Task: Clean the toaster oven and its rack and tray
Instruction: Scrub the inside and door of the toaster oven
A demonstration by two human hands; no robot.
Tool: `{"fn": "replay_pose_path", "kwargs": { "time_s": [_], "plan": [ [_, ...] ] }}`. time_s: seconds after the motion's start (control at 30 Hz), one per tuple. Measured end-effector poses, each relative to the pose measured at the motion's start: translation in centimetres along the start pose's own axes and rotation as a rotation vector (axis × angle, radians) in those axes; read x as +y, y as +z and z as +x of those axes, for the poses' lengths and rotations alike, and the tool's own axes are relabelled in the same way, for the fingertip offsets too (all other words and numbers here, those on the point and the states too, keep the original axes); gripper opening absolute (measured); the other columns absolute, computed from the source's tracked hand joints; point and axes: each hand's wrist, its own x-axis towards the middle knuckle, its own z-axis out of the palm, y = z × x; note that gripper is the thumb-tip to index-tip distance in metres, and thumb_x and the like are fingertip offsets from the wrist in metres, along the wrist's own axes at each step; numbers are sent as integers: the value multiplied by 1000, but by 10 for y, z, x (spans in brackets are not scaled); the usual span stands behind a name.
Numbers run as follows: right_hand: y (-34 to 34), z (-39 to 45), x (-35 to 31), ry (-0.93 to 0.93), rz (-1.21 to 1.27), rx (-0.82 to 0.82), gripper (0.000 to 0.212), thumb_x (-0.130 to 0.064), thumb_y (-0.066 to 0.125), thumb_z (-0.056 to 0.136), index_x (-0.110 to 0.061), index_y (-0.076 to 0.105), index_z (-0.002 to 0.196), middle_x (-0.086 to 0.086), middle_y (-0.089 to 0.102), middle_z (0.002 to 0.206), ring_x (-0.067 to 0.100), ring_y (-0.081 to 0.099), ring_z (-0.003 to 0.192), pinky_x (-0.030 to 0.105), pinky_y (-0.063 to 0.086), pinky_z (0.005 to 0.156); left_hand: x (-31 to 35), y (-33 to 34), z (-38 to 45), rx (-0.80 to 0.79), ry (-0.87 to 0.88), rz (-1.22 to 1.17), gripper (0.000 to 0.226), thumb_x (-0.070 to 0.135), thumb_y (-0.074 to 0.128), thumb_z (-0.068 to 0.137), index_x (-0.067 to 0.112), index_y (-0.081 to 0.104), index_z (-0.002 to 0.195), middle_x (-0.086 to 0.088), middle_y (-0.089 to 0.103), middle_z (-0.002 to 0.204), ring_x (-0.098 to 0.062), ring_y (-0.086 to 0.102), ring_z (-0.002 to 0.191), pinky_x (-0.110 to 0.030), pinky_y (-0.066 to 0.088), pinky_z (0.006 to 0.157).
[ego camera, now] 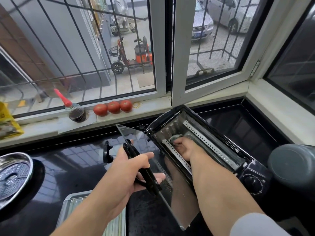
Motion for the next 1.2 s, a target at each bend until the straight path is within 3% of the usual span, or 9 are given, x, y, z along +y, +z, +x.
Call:
{"fn": "replay_pose_path", "kwargs": {
  "time_s": [0.17, 0.3, 0.43, 0.53, 0.7, 0.87, 1.0, 1.1, 1.2],
  "plan": [
    [3, 0, 3, -2, -147, -7, 8, -11, 65, 90, -5, 68, 86, 11, 72, 74, 26, 69, 63, 37, 59, 68, 0, 1, 0, 10, -12, -3, 39, -6, 53, 94, 30, 48, 108, -8, 68, 125, -51, 74, 89, -46, 61, 71],
    [5, 31, 9, 24, -411, 96, 20, -20, 64, 94, -2, 65, 103, 19, 71, 106, 35, 68, 100, 56, 50, 97, 0, -1, -2, 8, -15, -7, 38, -7, 53, 95, 28, 47, 109, -7, 67, 127, -50, 74, 89, -43, 62, 69],
    [26, 0, -5, 42, -526, 142, 21, -22, 63, 96, -2, 64, 101, 12, 68, 97, 31, 66, 90, 46, 55, 84, 1, -1, -2, 6, -12, 5, 36, -5, 53, 96, 28, 46, 108, -7, 67, 128, -50, 74, 89, -47, 60, 76],
    [47, -35, -29, -126, -922, 274, 15, -18, 63, 95, -7, 62, 105, 9, 62, 98, 23, 61, 84, 29, 47, 64, 0, 0, 0, 12, -8, 4, 37, -7, 53, 95, 28, 47, 105, -9, 68, 126, -52, 73, 90, -49, 60, 78],
    [54, -47, -32, -355, -1130, 451, 27, -14, 62, 90, -1, 64, 114, 13, 67, 113, 28, 64, 99, 26, 42, 72, -1, -1, 1, 22, -3, 9, 38, -9, 53, 94, 26, 47, 108, -11, 66, 127, -55, 72, 93, -46, 60, 74],
    [48, -46, -15, -301, -1238, 333, 44, -7, 43, 100, 1, 44, 143, 17, 44, 151, 31, 47, 134, 30, 41, 102, -1, 2, -1, 18, -1, 18, 36, -6, 53, 95, 27, 46, 107, -9, 69, 125, -50, 74, 88, -47, 59, 77],
    [63, -56, -23, -435, -1214, 450, 25, -9, 55, 90, -1, 66, 110, 16, 68, 117, 32, 64, 110, 29, 46, 77, -1, -2, -3, 31, -2, 25, 37, -6, 59, 93, 25, 46, 108, -15, 67, 127, -51, 74, 89, -49, 59, 78],
    [73, -66, -22, -530, -1219, 464, 24, -13, 57, 87, -5, 68, 107, 15, 68, 111, 34, 65, 105, 29, 43, 73, 1, 0, -4, 30, -4, 34, 35, -4, 60, 93, 26, 46, 106, -29, 68, 118, -50, 74, 89, -49, 59, 79],
    [72, -70, -20, -504, -1272, 434, 23, -14, 58, 86, -5, 68, 105, 15, 69, 112, 32, 66, 104, 29, 45, 73, 2, 2, -1, 24, -3, 40, 34, -4, 56, 95, 26, 47, 106, -24, 72, 113, -49, 75, 88, -49, 58, 81]
  ]
}}
